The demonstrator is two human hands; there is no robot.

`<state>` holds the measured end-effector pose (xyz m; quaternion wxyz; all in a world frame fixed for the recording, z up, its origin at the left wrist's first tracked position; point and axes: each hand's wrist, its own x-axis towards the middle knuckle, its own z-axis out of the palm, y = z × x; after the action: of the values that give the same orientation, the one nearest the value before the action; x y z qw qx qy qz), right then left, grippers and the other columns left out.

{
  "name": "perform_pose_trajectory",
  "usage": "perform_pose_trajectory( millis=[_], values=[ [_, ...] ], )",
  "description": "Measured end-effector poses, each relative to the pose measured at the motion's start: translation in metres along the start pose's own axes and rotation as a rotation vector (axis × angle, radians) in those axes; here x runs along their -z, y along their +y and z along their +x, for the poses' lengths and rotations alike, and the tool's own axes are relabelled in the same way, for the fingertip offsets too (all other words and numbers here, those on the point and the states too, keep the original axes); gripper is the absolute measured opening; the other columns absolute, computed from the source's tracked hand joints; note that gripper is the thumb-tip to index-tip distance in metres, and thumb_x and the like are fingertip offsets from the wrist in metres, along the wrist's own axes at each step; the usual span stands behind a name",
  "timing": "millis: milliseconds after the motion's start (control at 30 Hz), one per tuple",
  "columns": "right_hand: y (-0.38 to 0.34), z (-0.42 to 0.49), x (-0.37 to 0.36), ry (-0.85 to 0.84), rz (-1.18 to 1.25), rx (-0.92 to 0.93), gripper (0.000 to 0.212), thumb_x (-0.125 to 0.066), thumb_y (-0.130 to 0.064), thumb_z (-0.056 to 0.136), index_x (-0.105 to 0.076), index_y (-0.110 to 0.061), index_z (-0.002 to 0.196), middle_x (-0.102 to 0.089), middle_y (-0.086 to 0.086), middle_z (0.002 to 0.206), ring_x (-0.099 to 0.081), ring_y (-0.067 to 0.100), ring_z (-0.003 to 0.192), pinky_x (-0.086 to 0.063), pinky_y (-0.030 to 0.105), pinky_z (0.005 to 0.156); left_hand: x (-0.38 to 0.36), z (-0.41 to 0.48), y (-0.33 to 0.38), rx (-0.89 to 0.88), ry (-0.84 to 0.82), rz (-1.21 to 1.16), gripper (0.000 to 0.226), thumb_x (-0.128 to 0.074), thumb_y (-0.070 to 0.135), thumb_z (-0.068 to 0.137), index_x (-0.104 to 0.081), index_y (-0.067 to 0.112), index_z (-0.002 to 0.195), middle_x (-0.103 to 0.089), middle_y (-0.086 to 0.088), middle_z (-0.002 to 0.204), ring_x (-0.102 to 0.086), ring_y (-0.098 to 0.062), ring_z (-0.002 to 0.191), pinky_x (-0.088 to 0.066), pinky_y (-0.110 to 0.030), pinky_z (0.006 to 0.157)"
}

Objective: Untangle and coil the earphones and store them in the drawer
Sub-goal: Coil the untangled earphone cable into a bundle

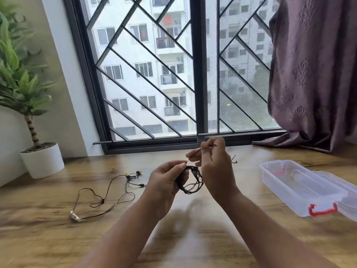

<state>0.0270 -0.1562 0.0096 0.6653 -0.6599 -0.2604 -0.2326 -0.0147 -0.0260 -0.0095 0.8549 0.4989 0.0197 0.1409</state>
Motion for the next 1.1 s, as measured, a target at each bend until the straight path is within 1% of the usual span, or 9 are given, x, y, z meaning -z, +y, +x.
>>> perform_pose_trajectory(
  millis=[133, 300, 467, 567, 633, 767, 867, 1033, 1100],
  values=[
    [0.002, 0.001, 0.000, 0.004, 0.063, -0.086, 0.011, -0.046, -0.025, 0.107, -0.044, -0.026, 0.096, -0.078, -0.006, 0.081, -0.076, 0.010, 0.075, -0.055, 0.021, 0.055, 0.000, 0.000, -0.002, -0.036, 0.064, 0.010, 0.011, -0.067, -0.003, 0.089, -0.071, -0.006, 0.098, -0.070, -0.013, 0.076, -0.067, -0.014, 0.063, -0.058, -0.020, 0.064],
    [0.006, 0.006, 0.006, 0.011, 0.016, -0.310, 0.008, -0.061, -0.022, 0.096, -0.054, -0.024, 0.098, -0.079, -0.003, 0.087, -0.074, 0.012, 0.086, -0.058, 0.039, 0.078, 0.010, 0.002, 0.002, -0.105, 0.156, 0.086, 0.009, -0.069, -0.006, 0.086, -0.072, 0.002, 0.089, -0.074, -0.018, 0.087, -0.066, -0.018, 0.073, -0.055, -0.021, 0.067],
    [0.007, 0.005, 0.012, -0.072, -0.401, -0.197, 0.011, -0.072, -0.039, 0.088, -0.070, -0.029, 0.091, -0.072, -0.014, 0.093, -0.065, 0.010, 0.093, -0.049, 0.031, 0.083, 0.011, 0.003, -0.001, -0.200, 0.165, 0.172, 0.022, -0.070, -0.012, 0.082, -0.069, 0.006, 0.093, -0.073, -0.010, 0.088, -0.063, -0.021, 0.079, -0.047, -0.029, 0.065],
    [0.008, 0.001, 0.007, -0.218, -0.239, -0.305, 0.021, -0.076, -0.044, 0.086, -0.077, -0.023, 0.085, -0.076, -0.009, 0.080, -0.071, 0.005, 0.083, -0.056, 0.034, 0.081, 0.007, 0.001, -0.004, -0.256, 0.141, 0.241, 0.034, -0.073, -0.012, 0.080, -0.062, 0.008, 0.105, -0.073, -0.011, 0.089, -0.066, -0.017, 0.078, -0.048, -0.028, 0.063],
    [0.009, 0.000, 0.006, -0.294, -0.164, -0.357, 0.024, -0.078, -0.044, 0.085, -0.077, -0.020, 0.083, -0.078, -0.002, 0.079, -0.074, 0.013, 0.082, -0.057, 0.039, 0.081, 0.004, -0.002, -0.006, -0.286, 0.111, 0.274, 0.040, -0.076, -0.011, 0.079, -0.058, 0.009, 0.108, -0.075, -0.010, 0.088, -0.070, -0.012, 0.076, -0.052, -0.021, 0.061],
    [0.011, 0.001, 0.013, -0.281, 0.009, -0.481, 0.027, -0.086, -0.032, 0.078, -0.074, -0.010, 0.088, -0.079, 0.011, 0.090, -0.077, 0.024, 0.089, -0.056, 0.030, 0.068, 0.002, -0.004, -0.005, -0.285, 0.018, 0.347, 0.044, -0.078, -0.007, 0.078, -0.059, 0.010, 0.114, -0.077, -0.011, 0.095, -0.073, -0.014, 0.085, -0.055, -0.017, 0.069],
    [0.011, 0.005, 0.019, -0.232, 0.023, -0.552, 0.021, -0.084, -0.019, 0.077, -0.072, -0.007, 0.091, -0.078, 0.015, 0.095, -0.077, 0.024, 0.087, -0.058, 0.030, 0.071, 0.002, -0.005, -0.004, -0.236, -0.103, 0.386, 0.049, -0.080, -0.006, 0.077, -0.059, 0.010, 0.119, -0.077, -0.014, 0.101, -0.073, -0.021, 0.090, -0.056, -0.021, 0.072],
    [0.005, 0.016, 0.031, -0.184, 0.024, -0.579, 0.004, -0.074, -0.009, 0.082, -0.074, -0.009, 0.085, -0.075, 0.005, 0.071, -0.070, 0.012, 0.066, -0.054, 0.025, 0.064, 0.010, 0.003, -0.005, -0.288, 0.181, 0.774, 0.041, -0.082, 0.026, 0.081, -0.063, 0.026, 0.118, -0.066, 0.003, 0.107, -0.064, -0.012, 0.095, -0.050, -0.020, 0.075],
    [0.001, 0.020, 0.037, -0.180, 0.063, -0.590, 0.006, -0.072, -0.007, 0.082, -0.075, -0.007, 0.087, -0.073, 0.003, 0.066, -0.067, 0.009, 0.060, -0.051, 0.020, 0.058, 0.013, 0.007, -0.005, -0.178, 0.151, 0.753, 0.040, -0.076, 0.028, 0.087, -0.062, 0.021, 0.124, -0.067, 0.001, 0.110, -0.065, -0.015, 0.098, -0.054, -0.030, 0.084]
  ],
)
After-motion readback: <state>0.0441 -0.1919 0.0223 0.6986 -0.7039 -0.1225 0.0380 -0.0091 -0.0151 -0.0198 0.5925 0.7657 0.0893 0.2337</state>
